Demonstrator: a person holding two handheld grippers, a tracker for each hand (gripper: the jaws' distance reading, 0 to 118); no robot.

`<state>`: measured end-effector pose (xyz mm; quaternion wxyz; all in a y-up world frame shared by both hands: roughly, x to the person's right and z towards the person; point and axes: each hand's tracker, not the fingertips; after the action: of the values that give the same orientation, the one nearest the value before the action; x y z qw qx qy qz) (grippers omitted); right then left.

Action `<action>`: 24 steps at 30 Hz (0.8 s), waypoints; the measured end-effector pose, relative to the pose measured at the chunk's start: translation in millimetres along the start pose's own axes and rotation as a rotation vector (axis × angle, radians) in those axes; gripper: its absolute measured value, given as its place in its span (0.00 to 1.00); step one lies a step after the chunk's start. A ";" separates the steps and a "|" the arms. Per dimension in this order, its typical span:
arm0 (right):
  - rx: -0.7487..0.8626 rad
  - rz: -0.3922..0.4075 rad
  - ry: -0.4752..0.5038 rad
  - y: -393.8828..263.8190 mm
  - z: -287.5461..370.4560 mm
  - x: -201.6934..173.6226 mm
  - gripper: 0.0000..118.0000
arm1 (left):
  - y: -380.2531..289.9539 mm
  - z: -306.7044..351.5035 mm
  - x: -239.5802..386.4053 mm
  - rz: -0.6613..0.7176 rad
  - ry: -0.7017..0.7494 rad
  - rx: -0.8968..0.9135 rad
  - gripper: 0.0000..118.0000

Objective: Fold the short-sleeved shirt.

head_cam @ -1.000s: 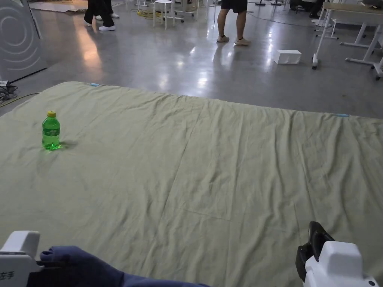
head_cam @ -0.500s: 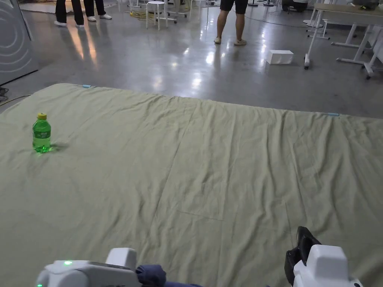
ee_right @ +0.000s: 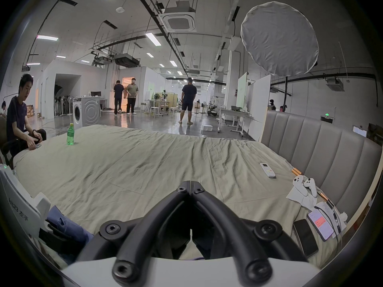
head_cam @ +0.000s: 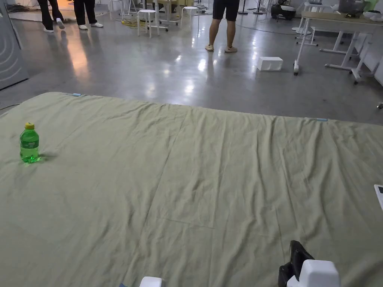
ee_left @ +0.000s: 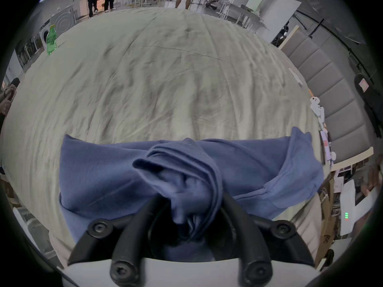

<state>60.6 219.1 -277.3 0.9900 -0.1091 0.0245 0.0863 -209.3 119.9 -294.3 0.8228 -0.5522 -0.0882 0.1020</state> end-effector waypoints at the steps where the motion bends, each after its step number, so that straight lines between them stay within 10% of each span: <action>1: 0.001 0.000 0.000 -0.3 -0.2 -0.2 0.00 | 1.0 5.0 -1.5 0.032 -0.055 0.000 0.32; 3: 0.000 -0.003 0.002 -0.6 -0.5 -0.3 0.00 | 4.3 17.9 -6.9 0.086 -0.121 0.001 0.53; 9: -0.006 -0.006 0.008 -1.7 -1.0 0.1 0.00 | 14.2 65.0 -29.1 0.159 -0.255 0.109 0.55; 12: -0.018 -0.014 0.018 -2.6 -1.6 1.0 0.00 | 12.7 77.7 -40.9 0.147 -0.220 0.173 0.50; 15: -0.019 -0.010 0.017 -3.8 -1.5 0.8 0.00 | 9.5 69.1 -43.8 0.115 -0.139 0.167 0.17; 24: -0.029 -0.006 0.008 -7.7 -3.1 1.7 0.00 | 2.6 3.2 -21.1 0.053 -0.173 0.063 0.16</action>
<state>63.6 211.3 -278.8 0.9885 -0.1238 0.0270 0.0830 -230.6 118.1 -296.2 0.8260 -0.5174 -0.1410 0.1737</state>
